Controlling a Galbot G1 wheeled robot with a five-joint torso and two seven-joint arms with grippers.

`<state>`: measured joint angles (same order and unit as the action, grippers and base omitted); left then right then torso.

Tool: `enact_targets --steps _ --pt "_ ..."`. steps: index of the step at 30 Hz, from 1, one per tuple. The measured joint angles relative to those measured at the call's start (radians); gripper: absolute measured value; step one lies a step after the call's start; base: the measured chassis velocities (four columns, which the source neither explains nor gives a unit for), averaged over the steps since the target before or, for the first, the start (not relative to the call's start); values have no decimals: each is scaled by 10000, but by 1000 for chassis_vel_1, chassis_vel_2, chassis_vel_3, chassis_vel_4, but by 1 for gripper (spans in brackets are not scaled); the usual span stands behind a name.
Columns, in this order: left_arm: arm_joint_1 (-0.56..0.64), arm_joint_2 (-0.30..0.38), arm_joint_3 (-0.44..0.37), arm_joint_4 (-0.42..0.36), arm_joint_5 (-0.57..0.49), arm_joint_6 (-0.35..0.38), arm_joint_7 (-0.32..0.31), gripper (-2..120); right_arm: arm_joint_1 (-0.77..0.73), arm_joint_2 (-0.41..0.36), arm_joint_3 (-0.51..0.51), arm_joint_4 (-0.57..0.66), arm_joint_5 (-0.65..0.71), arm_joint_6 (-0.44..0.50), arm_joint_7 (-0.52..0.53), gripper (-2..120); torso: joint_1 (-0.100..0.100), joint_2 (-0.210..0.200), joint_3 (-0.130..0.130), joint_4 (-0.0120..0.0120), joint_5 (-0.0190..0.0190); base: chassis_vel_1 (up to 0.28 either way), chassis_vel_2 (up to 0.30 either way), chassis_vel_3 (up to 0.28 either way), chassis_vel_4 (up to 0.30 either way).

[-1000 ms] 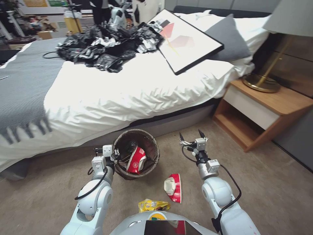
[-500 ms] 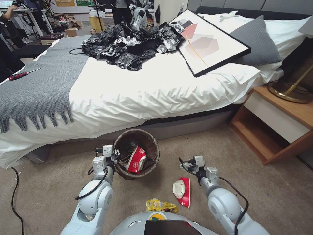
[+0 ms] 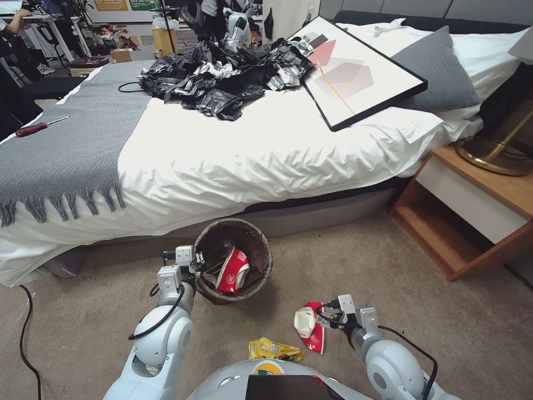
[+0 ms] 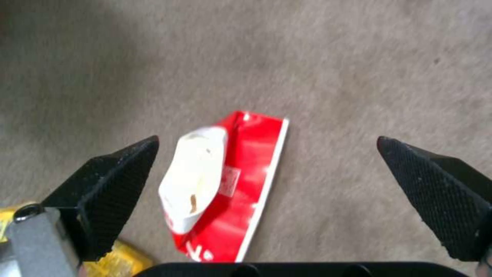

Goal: Pick up the trash bin, then pick up the garbage from the floor and place it into the trash bin.

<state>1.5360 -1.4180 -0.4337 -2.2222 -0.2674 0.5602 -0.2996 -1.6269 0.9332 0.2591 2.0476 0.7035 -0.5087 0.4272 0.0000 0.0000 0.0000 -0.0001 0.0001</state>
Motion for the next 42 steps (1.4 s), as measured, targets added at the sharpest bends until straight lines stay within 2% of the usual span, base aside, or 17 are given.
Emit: enact_targets --steps 10,27,31,38,39,41,42 --pt "14 7 25 -36 20 12 -5 4 369 33 -515 -545 271 -424 -654 100 0 0 0 2 -2 0 0 0 0" --pt "28 -11 23 -33 88 12 -4 4 1336 257 -1418 -1512 295 -557 -668 100 0 0 0 2 -2 0 0 0 0" --pt "24 -17 10 -11 108 12 -4 4 1776 531 -1724 -1993 293 -576 -630 91 0 0 0 2 -2 0 0 0 0" --pt "2 -36 6 50 128 12 -1 4 2179 841 -1980 -3140 -78 -435 -814 63 0 0 1 0 -2 0 0 0 0" --pt "2 -36 6 50 128 12 -1 4 2179 841 -1980 -3140 -78 -435 -814 63 0 0 1 0 -2 0 0 0 0" --pt "1 -43 4 57 137 12 -2 4 2236 1015 -2001 -3566 -297 -311 -929 52 0 0 1 1 -1 0 0 0 0" --pt "1 -43 4 57 137 12 -2 4 2236 1015 -2001 -3566 -297 -311 -929 52 0 0 1 1 -1 0 0 0 0"
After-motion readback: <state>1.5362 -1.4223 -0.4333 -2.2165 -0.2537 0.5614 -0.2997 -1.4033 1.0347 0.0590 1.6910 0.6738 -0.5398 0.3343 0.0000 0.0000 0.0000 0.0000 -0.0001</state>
